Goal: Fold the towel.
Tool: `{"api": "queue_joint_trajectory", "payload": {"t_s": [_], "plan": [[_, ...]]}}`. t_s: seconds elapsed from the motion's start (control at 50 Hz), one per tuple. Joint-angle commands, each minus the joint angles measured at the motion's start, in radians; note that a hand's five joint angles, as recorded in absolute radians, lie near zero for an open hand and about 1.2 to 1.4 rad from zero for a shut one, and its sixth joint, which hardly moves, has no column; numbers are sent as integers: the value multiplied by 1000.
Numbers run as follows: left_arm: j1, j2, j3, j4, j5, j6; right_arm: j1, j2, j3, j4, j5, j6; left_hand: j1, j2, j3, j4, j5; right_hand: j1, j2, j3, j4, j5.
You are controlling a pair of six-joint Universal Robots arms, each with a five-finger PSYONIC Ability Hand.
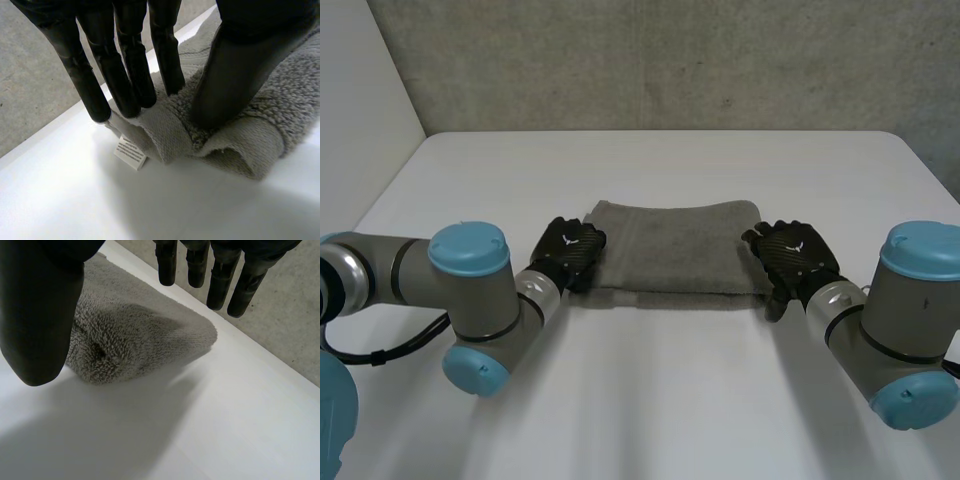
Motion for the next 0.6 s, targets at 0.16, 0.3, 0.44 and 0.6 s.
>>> {"api": "queue_joint_trajectory", "payload": {"t_s": [0.16,0.3,0.44,0.6], "plan": [[-3,9,-7,-9,-3,1,0,6,-1,2,0,-10,-227,-236,-241,-237,-238,-58,-66,-69,-82,-58],[-3,9,-9,-7,-3,1,0,6,-3,2,0,-10,-174,-184,-189,-185,-186,-58,-66,-69,-82,-58],[-3,8,-7,-1,-5,1,0,16,0,-24,2,-10,292,283,277,282,281,-58,-66,-69,-82,-58],[-3,40,-18,-9,-6,3,0,22,2,-38,6,-11,554,545,540,544,543,-58,-66,-69,-82,-58]]}}
